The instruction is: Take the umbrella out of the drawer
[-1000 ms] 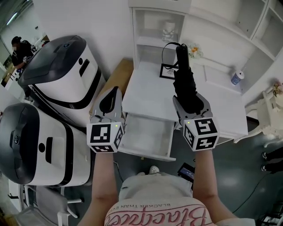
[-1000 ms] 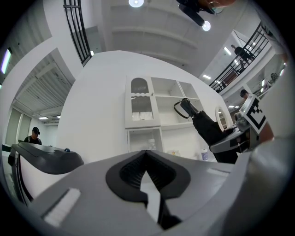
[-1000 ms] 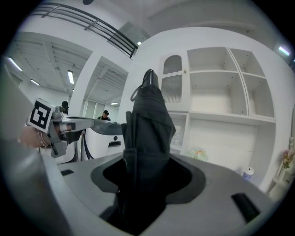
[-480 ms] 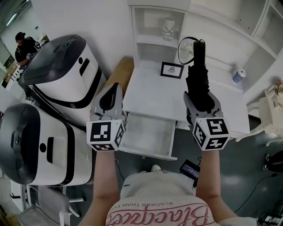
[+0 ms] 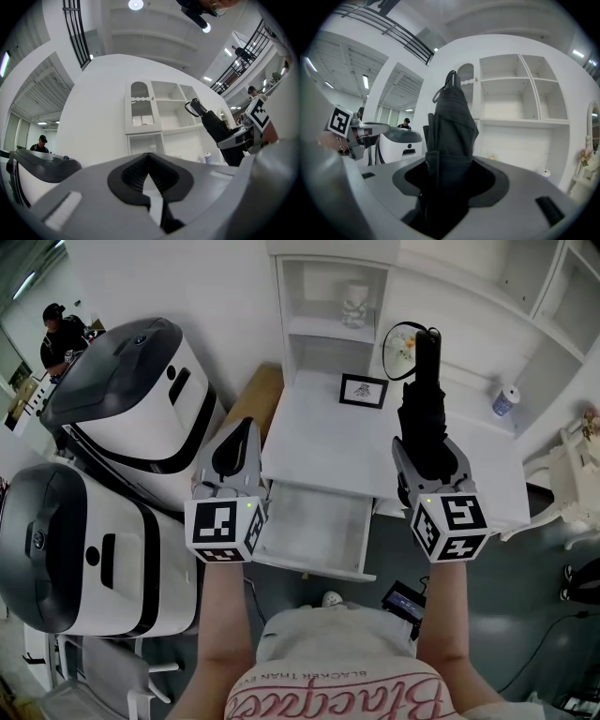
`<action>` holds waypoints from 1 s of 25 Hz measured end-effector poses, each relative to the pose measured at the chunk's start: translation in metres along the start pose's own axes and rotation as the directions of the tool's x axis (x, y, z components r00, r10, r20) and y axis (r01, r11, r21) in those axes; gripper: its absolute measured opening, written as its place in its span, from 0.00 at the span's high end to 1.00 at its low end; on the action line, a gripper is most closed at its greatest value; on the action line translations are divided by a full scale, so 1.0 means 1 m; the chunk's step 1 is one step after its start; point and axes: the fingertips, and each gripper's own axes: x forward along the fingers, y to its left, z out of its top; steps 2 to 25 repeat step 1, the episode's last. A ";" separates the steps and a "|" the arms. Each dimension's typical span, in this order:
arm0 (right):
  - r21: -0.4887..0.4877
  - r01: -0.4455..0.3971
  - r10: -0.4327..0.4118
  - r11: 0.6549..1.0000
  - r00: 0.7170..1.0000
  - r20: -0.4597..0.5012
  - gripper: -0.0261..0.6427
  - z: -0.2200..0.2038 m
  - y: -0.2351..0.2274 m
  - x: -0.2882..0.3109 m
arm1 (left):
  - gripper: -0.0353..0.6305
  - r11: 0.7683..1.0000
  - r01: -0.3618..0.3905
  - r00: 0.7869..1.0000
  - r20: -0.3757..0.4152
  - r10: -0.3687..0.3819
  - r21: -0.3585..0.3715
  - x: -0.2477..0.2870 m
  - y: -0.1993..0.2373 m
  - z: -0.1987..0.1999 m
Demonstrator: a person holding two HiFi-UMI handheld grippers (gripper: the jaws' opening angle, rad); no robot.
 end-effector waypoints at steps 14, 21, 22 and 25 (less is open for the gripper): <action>-0.002 0.000 0.000 1.000 1.000 0.000 0.60 0.000 0.000 -0.001 | 0.93 1.000 0.003 1.000 0.000 -0.003 0.004 0.000 -0.001 0.000; -0.002 0.000 0.000 1.000 1.000 0.000 0.60 0.000 0.000 -0.001 | 0.93 1.000 0.003 1.000 0.000 -0.003 0.004 0.000 -0.001 0.000; -0.002 0.000 0.000 1.000 1.000 0.000 0.60 0.000 0.000 -0.001 | 0.93 1.000 0.003 1.000 0.000 -0.003 0.004 0.000 -0.001 0.000; -0.002 0.000 0.000 1.000 1.000 0.000 0.60 0.000 0.000 -0.001 | 0.93 1.000 0.003 1.000 0.000 -0.003 0.004 0.000 -0.001 0.000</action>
